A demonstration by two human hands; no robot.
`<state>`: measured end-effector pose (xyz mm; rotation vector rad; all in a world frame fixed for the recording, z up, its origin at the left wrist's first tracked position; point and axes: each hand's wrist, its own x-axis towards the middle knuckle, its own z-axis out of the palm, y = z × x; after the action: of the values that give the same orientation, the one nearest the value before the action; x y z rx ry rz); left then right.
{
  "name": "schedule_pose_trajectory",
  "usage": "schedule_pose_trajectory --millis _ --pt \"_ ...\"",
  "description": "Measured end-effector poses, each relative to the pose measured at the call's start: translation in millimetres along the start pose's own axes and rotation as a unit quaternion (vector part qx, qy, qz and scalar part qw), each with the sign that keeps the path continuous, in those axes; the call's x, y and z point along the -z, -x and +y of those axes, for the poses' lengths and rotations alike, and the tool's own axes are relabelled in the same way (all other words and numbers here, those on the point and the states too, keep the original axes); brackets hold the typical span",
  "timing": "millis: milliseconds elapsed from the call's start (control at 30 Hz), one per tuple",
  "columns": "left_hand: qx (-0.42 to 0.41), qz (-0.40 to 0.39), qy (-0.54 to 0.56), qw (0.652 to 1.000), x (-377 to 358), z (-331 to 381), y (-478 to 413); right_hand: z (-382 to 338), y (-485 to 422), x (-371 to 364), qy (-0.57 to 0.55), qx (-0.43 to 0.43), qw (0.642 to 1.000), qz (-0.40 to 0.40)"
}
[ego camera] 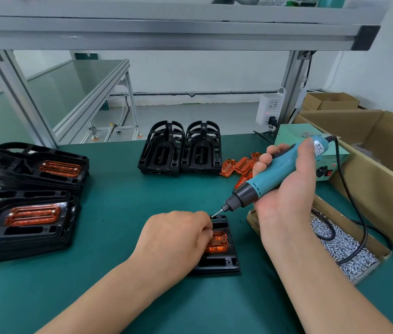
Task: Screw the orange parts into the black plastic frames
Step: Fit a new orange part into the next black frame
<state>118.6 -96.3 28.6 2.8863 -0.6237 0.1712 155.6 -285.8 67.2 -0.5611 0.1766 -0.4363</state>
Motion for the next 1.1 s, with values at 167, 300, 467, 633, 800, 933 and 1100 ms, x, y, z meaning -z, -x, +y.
schedule_pose_trajectory --millis 167,300,467,633,800,933,1100 --pt "-0.041 -0.040 -0.018 0.998 3.8 -3.1 1.0 -0.2 0.6 0.4 0.002 0.004 1.000 -0.002" --pt "-0.052 -0.049 -0.037 0.997 1.0 -1.4 -2.7 -0.1 1.0 0.3 0.004 0.004 1.000 -0.004" --pt "-0.040 -0.070 -0.041 0.996 1.9 -1.0 -6.7 -0.1 2.4 0.2 0.002 -0.003 1.000 -0.004" --pt "-0.023 -0.075 -0.024 0.997 6.0 -7.0 3.0 -0.4 1.4 -0.5 0.005 0.002 1.000 0.000" --pt "-0.016 -0.058 0.007 0.998 7.1 -8.1 7.5 0.3 1.8 -0.7 0.006 0.003 1.000 -0.002" --pt "-0.009 -0.048 0.050 0.998 10.6 -13.1 9.4 0.6 2.4 -0.7 0.002 -0.003 1.000 -0.007" --pt "0.060 -0.026 0.293 0.954 17.6 -20.6 4.0 0.3 2.2 -0.8 -0.001 -0.001 1.000 -0.005"
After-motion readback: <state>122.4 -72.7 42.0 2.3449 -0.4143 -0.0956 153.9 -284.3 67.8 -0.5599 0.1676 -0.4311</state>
